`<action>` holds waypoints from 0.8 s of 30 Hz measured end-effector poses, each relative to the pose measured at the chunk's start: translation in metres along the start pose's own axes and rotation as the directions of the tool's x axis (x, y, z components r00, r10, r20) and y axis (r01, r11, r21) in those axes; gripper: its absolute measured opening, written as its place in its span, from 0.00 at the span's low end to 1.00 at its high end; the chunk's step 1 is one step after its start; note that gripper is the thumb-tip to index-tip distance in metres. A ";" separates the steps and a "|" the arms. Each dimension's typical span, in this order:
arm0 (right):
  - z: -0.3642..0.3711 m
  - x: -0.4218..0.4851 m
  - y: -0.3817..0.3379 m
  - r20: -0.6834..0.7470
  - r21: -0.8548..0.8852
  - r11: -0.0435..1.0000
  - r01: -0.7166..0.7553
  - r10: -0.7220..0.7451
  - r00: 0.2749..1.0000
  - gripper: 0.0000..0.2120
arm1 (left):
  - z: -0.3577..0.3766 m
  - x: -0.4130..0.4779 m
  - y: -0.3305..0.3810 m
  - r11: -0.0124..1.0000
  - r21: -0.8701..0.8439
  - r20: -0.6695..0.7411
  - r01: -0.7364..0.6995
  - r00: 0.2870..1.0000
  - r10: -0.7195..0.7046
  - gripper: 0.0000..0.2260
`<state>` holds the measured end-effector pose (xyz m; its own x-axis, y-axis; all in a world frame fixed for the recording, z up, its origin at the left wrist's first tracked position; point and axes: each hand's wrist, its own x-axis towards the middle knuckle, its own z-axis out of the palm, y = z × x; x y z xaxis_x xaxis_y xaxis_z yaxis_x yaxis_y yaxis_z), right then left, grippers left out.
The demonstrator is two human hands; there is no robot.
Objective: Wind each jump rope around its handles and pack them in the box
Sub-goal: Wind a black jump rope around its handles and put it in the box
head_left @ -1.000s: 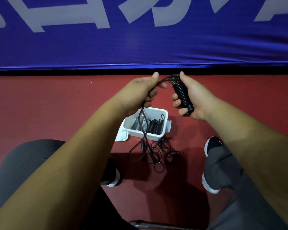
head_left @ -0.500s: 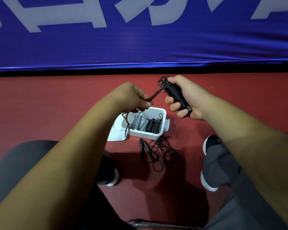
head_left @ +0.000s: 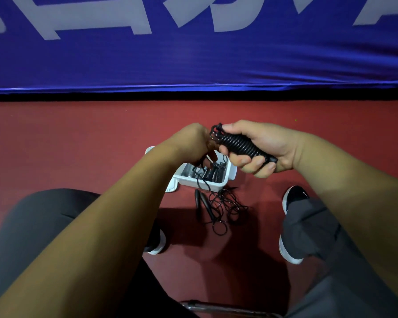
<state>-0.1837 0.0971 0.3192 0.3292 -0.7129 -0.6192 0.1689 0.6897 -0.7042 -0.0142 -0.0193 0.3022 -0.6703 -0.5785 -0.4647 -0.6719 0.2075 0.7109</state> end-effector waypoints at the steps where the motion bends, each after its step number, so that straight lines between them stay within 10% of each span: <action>1: 0.002 -0.001 0.003 0.036 -0.013 0.999 -0.036 0.036 0.999 0.21 | -0.001 0.001 -0.001 0.999 0.036 -0.012 -0.025 1.000 0.026 0.13; 10: 0.007 -0.001 0.007 0.200 -0.238 0.935 -0.262 0.311 0.929 0.25 | -0.003 0.001 0.007 0.975 -0.040 -0.103 -0.221 0.971 0.216 0.06; 13: 0.010 0.001 0.007 0.090 -0.328 0.899 -0.291 0.336 0.938 0.33 | -0.004 0.000 0.014 0.960 -0.017 -0.164 -0.278 0.948 0.271 0.07; 18: 0.000 0.012 0.012 -0.166 -0.331 0.906 -0.266 0.221 0.961 0.16 | -0.009 -0.002 0.022 0.933 0.105 -0.262 -0.344 0.896 0.359 0.09; 24: -0.016 0.028 0.018 -0.472 -0.385 0.907 -0.173 -0.032 0.881 0.15 | -0.017 -0.001 0.028 0.820 0.481 -0.132 -0.310 0.899 0.417 0.12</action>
<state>-0.1857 0.0875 0.2834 -0.1535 -0.7100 -0.6872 -0.2615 0.6999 -0.6647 -0.0269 -0.0262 0.3319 -0.8416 -0.5377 -0.0518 -0.4947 0.7287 0.4735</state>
